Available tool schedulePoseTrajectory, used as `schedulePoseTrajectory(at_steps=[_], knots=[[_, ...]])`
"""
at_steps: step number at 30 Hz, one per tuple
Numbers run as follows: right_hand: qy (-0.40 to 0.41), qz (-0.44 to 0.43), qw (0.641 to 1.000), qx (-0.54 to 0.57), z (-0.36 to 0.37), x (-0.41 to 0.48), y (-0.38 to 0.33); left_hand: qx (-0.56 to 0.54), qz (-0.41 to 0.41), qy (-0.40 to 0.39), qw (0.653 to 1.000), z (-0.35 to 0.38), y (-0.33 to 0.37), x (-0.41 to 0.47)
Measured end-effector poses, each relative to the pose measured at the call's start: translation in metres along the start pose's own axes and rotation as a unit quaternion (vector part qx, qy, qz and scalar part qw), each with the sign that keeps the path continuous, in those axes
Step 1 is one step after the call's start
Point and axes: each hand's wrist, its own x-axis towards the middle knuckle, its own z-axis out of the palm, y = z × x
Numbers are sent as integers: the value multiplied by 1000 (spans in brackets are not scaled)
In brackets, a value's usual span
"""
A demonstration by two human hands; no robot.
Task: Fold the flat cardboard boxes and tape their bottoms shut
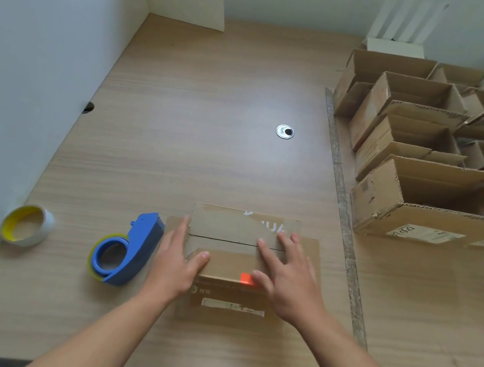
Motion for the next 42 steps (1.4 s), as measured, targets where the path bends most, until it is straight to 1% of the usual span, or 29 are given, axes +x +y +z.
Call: schedulePoseTrajectory(at_steps=[2,3,5,7,10,12,15,17,18,20,22,23,24,26,28,31,35,40,42], knots=[[10,8,1000,-13,1,-1,-5,95,80,12,992,1,2,3],[16,8,1000,-23,1,-2,-6,134,119,3,984,2,2,6],[16,7,999,-47,-1,-2,-7,167,155,-27,973,4,4,8],[5,3,998,-66,-3,0,-13,157,146,-31,976,4,3,9],[-6,-27,997,-77,3,4,-30,147,144,-8,979,7,3,9],[-2,-37,998,-59,11,4,-37,146,143,-4,979,9,4,10],[11,-32,999,-21,17,7,-37,147,153,-27,977,2,2,12],[-2,-25,1000,-9,11,13,-36,153,155,-40,975,-12,0,13],[-6,-24,1000,-6,9,16,-36,145,158,-30,976,-20,-1,13],[1,-25,1000,-2,6,21,-39,136,162,35,977,-36,-9,12],[11,-24,1000,4,6,24,-43,172,139,110,969,-50,-22,11],[14,-24,1000,5,7,24,-44,201,100,125,966,-58,-29,8],[17,-25,1000,4,9,25,-45,230,46,119,965,-64,-36,5],[18,-26,999,-5,10,26,-46,298,-55,67,951,-70,-51,-2],[16,-23,999,-17,10,26,-47,328,-97,15,940,-68,-65,-5],[8,-24,999,-45,6,26,-49,303,-88,-6,949,-58,-79,-3],[0,-25,999,-46,4,29,-48,239,-88,33,966,-50,-80,-1],[19,-30,998,-44,7,28,-45,234,-99,35,967,-45,-77,6],[22,-30,998,-50,8,29,-43,213,-115,35,970,-48,-74,12]])
